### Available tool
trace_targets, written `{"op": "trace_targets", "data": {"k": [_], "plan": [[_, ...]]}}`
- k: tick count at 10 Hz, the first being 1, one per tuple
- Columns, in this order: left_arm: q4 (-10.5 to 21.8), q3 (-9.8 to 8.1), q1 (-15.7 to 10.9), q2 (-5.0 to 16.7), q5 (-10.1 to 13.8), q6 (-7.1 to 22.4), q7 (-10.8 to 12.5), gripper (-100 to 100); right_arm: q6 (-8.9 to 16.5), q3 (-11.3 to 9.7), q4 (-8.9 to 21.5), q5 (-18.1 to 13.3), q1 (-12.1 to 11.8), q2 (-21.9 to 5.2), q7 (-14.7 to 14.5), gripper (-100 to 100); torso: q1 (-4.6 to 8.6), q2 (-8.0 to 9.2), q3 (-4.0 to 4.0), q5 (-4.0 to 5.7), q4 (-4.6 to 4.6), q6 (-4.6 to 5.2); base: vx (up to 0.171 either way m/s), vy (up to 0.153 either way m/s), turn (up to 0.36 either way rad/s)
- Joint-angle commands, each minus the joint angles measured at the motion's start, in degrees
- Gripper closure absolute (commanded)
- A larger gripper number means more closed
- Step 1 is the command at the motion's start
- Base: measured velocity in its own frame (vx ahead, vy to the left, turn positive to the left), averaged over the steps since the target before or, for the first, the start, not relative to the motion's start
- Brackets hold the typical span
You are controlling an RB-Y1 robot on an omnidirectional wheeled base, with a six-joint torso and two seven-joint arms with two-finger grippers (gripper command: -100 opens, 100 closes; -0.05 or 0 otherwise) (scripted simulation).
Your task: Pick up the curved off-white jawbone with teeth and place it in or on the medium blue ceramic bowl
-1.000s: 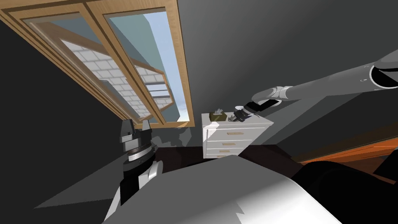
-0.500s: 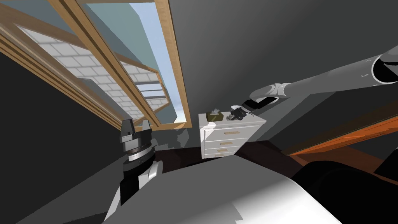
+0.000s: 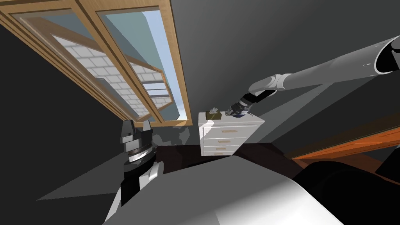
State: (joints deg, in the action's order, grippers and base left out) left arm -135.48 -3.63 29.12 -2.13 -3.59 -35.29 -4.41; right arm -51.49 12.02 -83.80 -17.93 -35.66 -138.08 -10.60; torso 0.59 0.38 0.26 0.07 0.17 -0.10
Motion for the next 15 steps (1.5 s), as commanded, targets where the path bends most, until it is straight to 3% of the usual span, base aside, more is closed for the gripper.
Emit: {"op": "trace_targets", "data": {"k": [1,7,15], "plan": [[0.0,0.0,0.0,0.0,0.0,0.0,0.0,0,-1.3,0.6,1.6,-0.2,1.0,-0.9,1.5,100,0.0,0.0,0.0,0.0,0.0,0.0,-0.078,-0.147,0.117],[0.0,0.0,0.0,0.0,0.0,0.0,0.0,0,-4.7,1.2,6.5,1.6,2.8,-5.6,7.4,100,0.22,-0.45,-0.22,0.03,-0.03,0.0,-0.051,-0.134,0.122],[0.0,-0.01,0.0,0.0,0.0,0.0,0.0,0,-10.8,-2.5,12.6,9.5,1.5,-13.3,15.7,100,0.42,-0.53,-0.29,0.11,-0.08,0.05,-0.019,-0.182,0.149]]}}
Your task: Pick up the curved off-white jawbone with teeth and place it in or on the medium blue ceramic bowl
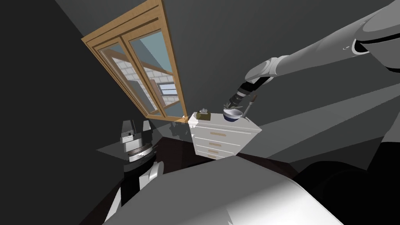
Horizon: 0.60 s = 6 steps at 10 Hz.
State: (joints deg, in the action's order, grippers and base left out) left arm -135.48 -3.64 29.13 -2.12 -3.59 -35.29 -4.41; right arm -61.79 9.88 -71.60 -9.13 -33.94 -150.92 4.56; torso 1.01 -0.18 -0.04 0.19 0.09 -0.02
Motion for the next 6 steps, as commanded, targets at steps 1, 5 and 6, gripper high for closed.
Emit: {"op": "trace_targets", "data": {"k": [1,5,6], "plan": [[0.0,0.0,0.0,0.0,0.0,0.0,0.0,0,-1.1,-0.8,0.9,1.7,-0.5,-1.1,1.2,100,0.0,0.0,0.0,0.0,0.0,0.0,0.008,-0.16,0.068],[0.0,0.01,0.0,0.0,0.0,0.0,0.0,0,-0.8,-0.5,0.6,1.1,-0.3,-0.7,0.8,-100,-0.63,-0.12,-0.08,-0.15,-0.04,0.0,0.002,-0.023,0.005],[0.0,0.01,0.0,0.0,0.0,0.0,0.0,0,-0.8,-0.5,0.6,1.1,-0.3,-0.7,0.8,-100,-0.67,-0.12,-0.08,-0.16,-0.04,0.0,0.0,0.0,0.0]]}}
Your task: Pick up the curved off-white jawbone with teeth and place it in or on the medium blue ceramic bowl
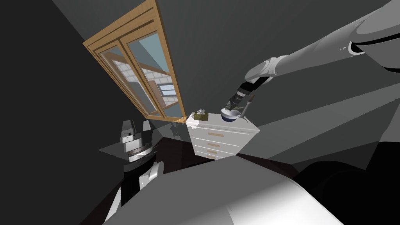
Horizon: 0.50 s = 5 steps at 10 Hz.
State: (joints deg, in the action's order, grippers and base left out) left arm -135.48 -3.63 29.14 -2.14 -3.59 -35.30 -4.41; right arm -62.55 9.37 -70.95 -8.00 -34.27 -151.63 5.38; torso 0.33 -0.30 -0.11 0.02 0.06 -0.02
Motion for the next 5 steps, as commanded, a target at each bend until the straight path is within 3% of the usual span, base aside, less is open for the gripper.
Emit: {"op": "trace_targets", "data": {"k": [1,2,3,5], "plan": [[0.0,0.0,0.0,0.0,0.0,0.0,0.0,0,0.0,0.0,0.0,0.0,0.0,0.0,0.0,-100,0.0,0.0,0.0,0.0,0.0,0.0,0.0,0.0,0.0],[0.0,0.0,0.0,0.0,0.0,0.0,0.0,0,0.0,0.0,0.0,0.0,0.0,0.0,0.0,0,-0.01,0.0,0.0,0.0,0.0,0.0,0.0,0.0,0.0],[0.0,0.0,0.0,0.0,0.0,0.0,0.0,0,-2.1,0.2,0.7,0.4,1.9,-1.5,1.3,-100,-0.01,0.0,0.0,0.0,0.0,0.0,0.013,-0.027,-0.093],[0.0,0.0,0.0,0.0,0.0,0.0,0.0,0,-3.5,0.3,1.2,0.7,3.2,-2.6,2.1,-100,0.07,-0.05,-0.03,0.01,-0.01,0.0,0.018,-0.031,-0.048]]}}
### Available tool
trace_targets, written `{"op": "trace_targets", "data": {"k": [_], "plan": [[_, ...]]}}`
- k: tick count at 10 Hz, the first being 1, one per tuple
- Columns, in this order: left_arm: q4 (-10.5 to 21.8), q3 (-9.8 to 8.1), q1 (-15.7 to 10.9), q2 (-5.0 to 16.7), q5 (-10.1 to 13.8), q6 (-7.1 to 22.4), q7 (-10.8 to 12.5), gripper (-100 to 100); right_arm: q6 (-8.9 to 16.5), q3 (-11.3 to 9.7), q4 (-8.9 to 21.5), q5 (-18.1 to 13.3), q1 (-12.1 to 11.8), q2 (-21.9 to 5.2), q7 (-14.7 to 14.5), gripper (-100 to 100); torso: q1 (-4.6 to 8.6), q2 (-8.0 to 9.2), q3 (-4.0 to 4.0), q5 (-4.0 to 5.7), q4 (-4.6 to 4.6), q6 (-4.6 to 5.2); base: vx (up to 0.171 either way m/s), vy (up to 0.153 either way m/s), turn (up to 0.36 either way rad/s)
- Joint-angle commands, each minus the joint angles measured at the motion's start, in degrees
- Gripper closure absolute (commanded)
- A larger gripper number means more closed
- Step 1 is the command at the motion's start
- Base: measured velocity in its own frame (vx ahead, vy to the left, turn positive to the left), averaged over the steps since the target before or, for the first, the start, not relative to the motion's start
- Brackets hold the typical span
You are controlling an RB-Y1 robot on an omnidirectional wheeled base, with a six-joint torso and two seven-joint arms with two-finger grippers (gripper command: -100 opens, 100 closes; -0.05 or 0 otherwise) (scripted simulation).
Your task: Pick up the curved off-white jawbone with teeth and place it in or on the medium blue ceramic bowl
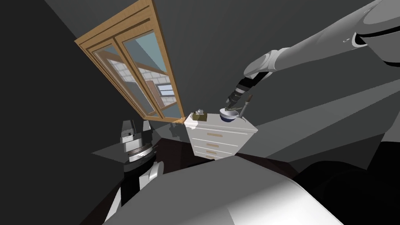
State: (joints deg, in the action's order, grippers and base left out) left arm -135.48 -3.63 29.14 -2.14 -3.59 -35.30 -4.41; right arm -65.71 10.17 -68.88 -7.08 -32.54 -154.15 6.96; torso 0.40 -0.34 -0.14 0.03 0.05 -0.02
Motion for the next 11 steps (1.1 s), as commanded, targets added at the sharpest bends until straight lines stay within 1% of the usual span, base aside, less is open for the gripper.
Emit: {"op": "trace_targets", "data": {"k": [1,4,5,6,11], "plan": [[0.0,0.0,0.0,0.0,0.0,0.0,0.0,0,-1.1,-0.4,-0.6,-0.1,2.2,-0.6,1.0,-100,0.0,0.0,0.0,0.0,0.0,0.0,0.012,-0.033,-0.05],[0.0,0.0,0.0,0.0,0.0,0.0,0.0,0,-3.9,-0.1,0.3,0.5,4.8,-2.6,2.7,-100,0.02,0.02,0.01,0.01,0.01,0.01,0.015,-0.031,-0.056],[0.0,0.0,0.0,0.0,0.0,0.0,0.0,0,-3.0,-0.2,-0.3,0.3,4.4,-2.2,2.4,-100,0.02,0.02,0.01,0.01,0.0,0.0,0.005,-0.014,-0.004],[0.0,0.0,0.0,0.0,0.0,0.0,0.0,0,-3.1,-0.2,-0.3,0.4,4.4,-2.3,2.5,0,-0.02,0.03,0.01,0.02,-0.01,-0.01,0.0,0.0,0.0],[0.0,0.0,0.0,0.0,0.0,0.0,0.0,0,-3.1,-0.2,-0.3,0.3,4.4,-2.3,2.5,0,-0.09,0.05,0.02,0.0,0.0,-0.01,0.0,0.0,0.0]]}}
